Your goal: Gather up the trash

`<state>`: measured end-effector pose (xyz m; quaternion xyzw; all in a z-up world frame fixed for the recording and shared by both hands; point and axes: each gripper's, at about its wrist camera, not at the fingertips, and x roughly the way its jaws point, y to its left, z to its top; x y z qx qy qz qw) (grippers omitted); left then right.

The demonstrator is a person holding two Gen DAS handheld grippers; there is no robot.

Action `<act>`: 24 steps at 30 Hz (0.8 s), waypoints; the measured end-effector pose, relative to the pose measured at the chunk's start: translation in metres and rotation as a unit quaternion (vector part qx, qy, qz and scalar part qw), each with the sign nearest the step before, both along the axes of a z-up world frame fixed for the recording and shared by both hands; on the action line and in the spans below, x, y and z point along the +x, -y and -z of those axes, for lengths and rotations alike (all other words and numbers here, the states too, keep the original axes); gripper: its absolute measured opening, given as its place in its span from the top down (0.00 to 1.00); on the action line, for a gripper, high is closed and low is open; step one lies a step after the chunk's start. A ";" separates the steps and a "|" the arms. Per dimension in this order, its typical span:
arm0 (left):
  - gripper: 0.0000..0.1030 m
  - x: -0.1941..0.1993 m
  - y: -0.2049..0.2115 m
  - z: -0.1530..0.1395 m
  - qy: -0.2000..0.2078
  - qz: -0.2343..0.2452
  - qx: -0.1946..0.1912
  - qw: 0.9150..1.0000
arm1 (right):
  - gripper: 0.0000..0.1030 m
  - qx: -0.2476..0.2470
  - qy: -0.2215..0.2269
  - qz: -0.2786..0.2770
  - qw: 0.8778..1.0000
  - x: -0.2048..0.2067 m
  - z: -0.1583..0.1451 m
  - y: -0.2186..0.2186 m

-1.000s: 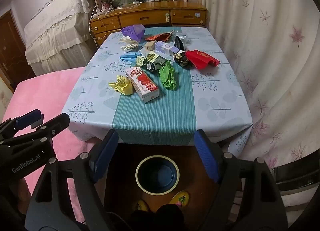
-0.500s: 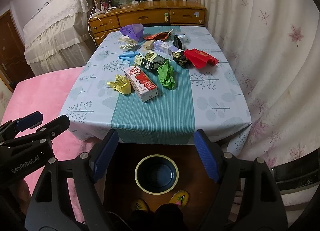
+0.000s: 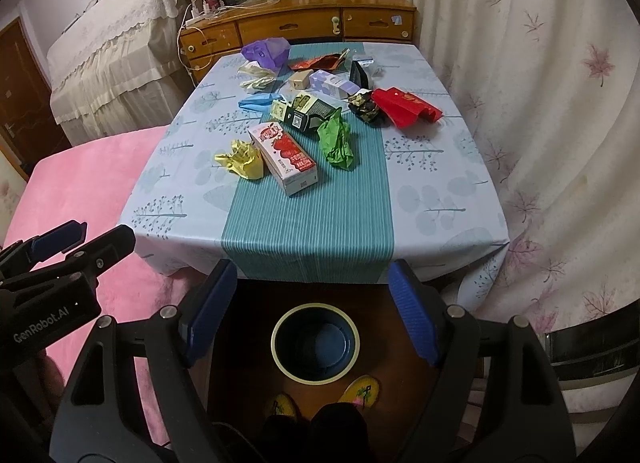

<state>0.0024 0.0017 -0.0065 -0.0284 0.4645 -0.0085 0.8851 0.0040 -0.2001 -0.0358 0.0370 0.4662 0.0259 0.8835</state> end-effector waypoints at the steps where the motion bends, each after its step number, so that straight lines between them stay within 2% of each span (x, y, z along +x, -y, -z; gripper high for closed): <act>1: 0.21 0.001 0.000 0.000 -0.001 0.001 -0.002 1.000 | 0.26 0.000 -0.001 -0.001 1.000 0.001 0.001 0.000; 16: 0.21 0.010 0.013 0.000 0.005 -0.004 0.006 1.000 | 0.27 0.005 -0.002 -0.023 1.000 0.018 0.005 0.004; 24: 0.21 0.016 0.019 0.009 -0.008 -0.018 0.009 1.000 | 0.29 0.009 -0.014 -0.041 0.999 0.031 0.013 0.012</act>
